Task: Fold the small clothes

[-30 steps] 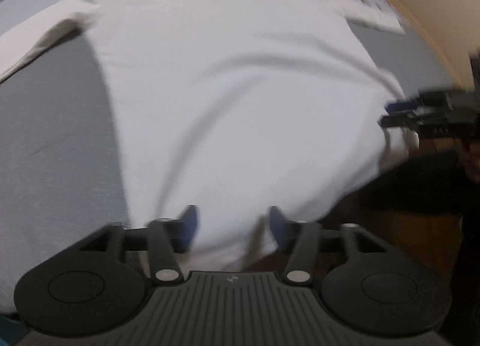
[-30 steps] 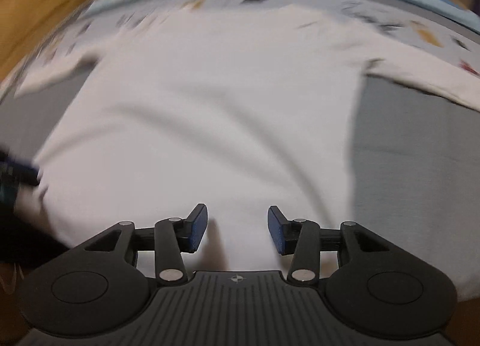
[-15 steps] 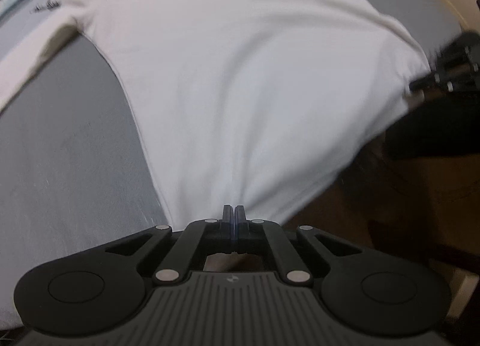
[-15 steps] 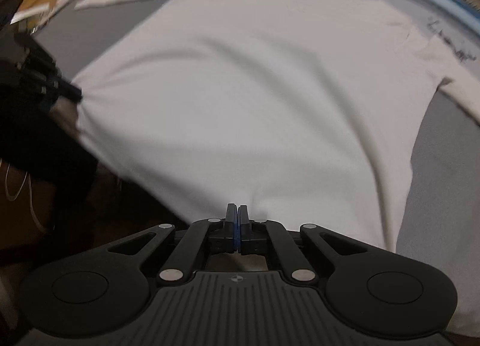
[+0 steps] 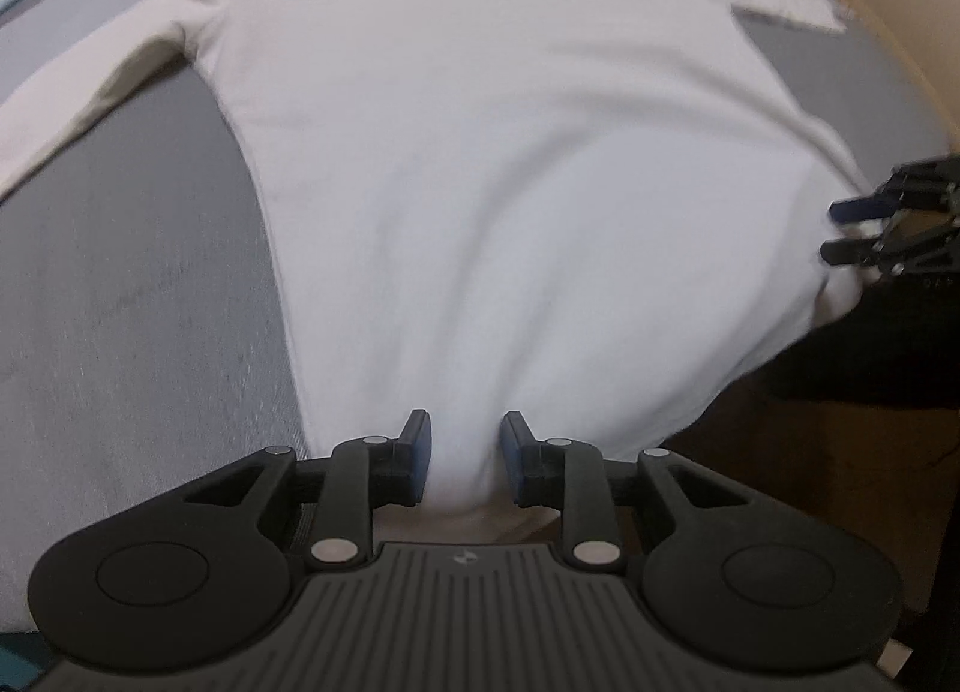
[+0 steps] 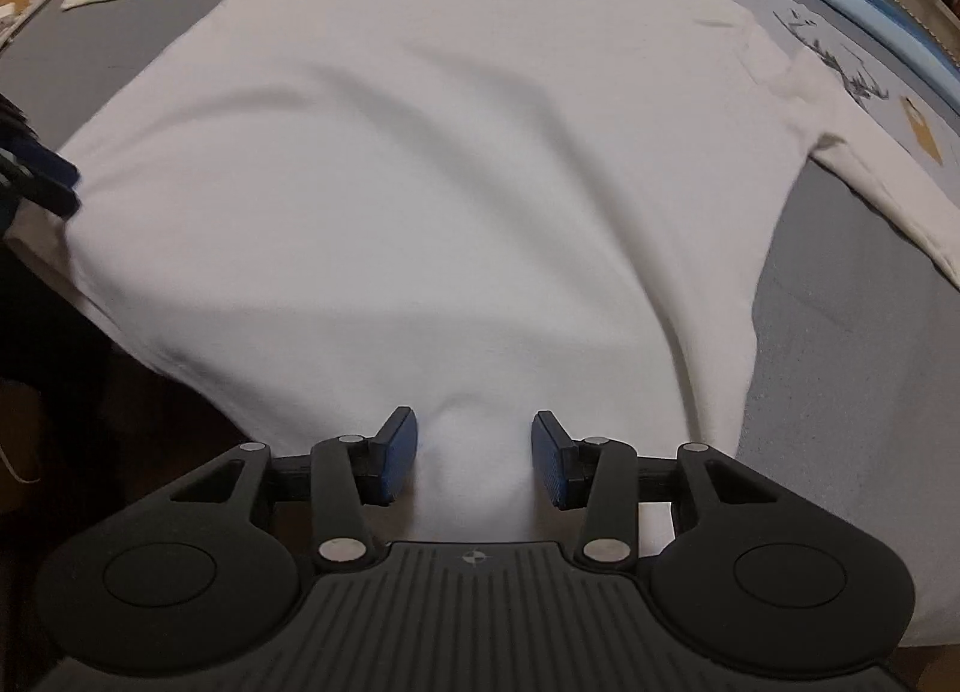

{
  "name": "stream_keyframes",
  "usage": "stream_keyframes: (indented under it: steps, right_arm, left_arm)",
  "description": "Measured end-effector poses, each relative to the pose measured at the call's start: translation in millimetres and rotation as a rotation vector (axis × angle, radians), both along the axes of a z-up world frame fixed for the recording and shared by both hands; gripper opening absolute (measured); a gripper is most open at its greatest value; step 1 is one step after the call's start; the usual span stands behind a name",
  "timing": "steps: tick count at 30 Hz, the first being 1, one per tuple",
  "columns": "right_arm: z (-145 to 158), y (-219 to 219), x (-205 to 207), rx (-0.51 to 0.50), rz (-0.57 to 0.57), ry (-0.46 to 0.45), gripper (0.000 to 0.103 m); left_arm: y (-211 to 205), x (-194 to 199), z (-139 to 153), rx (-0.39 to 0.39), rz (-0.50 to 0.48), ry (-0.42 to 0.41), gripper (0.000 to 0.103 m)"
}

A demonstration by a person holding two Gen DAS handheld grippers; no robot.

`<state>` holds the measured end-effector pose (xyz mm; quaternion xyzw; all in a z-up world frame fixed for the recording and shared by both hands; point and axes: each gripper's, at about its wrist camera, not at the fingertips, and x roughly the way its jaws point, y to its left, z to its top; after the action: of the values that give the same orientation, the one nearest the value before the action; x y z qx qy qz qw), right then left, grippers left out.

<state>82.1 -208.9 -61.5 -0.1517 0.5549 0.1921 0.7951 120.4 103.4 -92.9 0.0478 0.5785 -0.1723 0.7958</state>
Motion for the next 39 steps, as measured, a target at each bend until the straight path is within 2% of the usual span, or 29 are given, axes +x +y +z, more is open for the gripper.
stream_keyframes:
  steps: [2, 5, 7, 9, 12, 13, 15, 18, 22, 24, 27, 29, 31, 33, 39]
  right_arm:
    - [10, -1, -1, 0.039, -0.013, -0.029, 0.043]
    - [15, 8, -2, 0.066, -0.02, -0.108, 0.044]
    - [8, 9, 2, 0.045, -0.038, -0.085, 0.045]
    - [-8, 12, 2, -0.03, -0.029, -0.022, 0.048]
    - [1, 19, 7, -0.045, -0.023, -0.06, 0.047]
    - [8, 20, 6, -0.028, -0.034, -0.093, 0.047]
    - [31, 20, 7, 0.032, -0.056, -0.185, 0.047]
    - [81, 9, 11, 0.159, -0.122, -0.365, 0.048]
    - [132, -23, 25, 0.304, -0.245, -0.549, 0.06]
    - [151, -42, 33, 0.324, -0.285, -0.626, 0.062]
    - [156, -63, 42, 0.304, -0.325, -0.702, 0.062]
    - [141, -74, 45, 0.286, -0.379, -0.711, 0.062]
    - [128, -74, 54, 0.264, -0.425, -0.629, 0.061]
    - [126, -67, 54, 0.263, -0.411, -0.646, 0.061]
    - [113, -46, 61, 0.199, -0.374, -0.603, 0.061]
  left_arm:
    - [3, 2, 5, -0.015, 0.028, -0.024, 0.029]
    - [7, 5, 1, 0.019, 0.052, -0.009, 0.035]
    - [6, 2, -4, 0.045, 0.045, 0.018, 0.035]
    - [3, 0, -1, 0.048, 0.035, -0.001, 0.04]
    - [8, 0, 14, 0.011, 0.072, -0.08, 0.05]
    - [10, 0, 20, 0.003, 0.092, -0.12, 0.051]
    - [13, -3, 36, 0.014, 0.134, -0.212, 0.066]
    - [17, -4, 54, 0.031, 0.192, -0.329, 0.079]
    - [22, -3, 70, 0.007, 0.28, -0.43, 0.081]
    - [25, -3, 77, -0.004, 0.328, -0.474, 0.083]
    - [32, 0, 86, -0.021, 0.381, -0.532, 0.084]
    - [30, 1, 92, -0.01, 0.393, -0.571, 0.084]
    - [27, 1, 96, 0.018, 0.396, -0.592, 0.084]
    - [27, 5, 97, 0.034, 0.404, -0.598, 0.084]
    - [35, 10, 115, 0.026, 0.432, -0.649, 0.084]
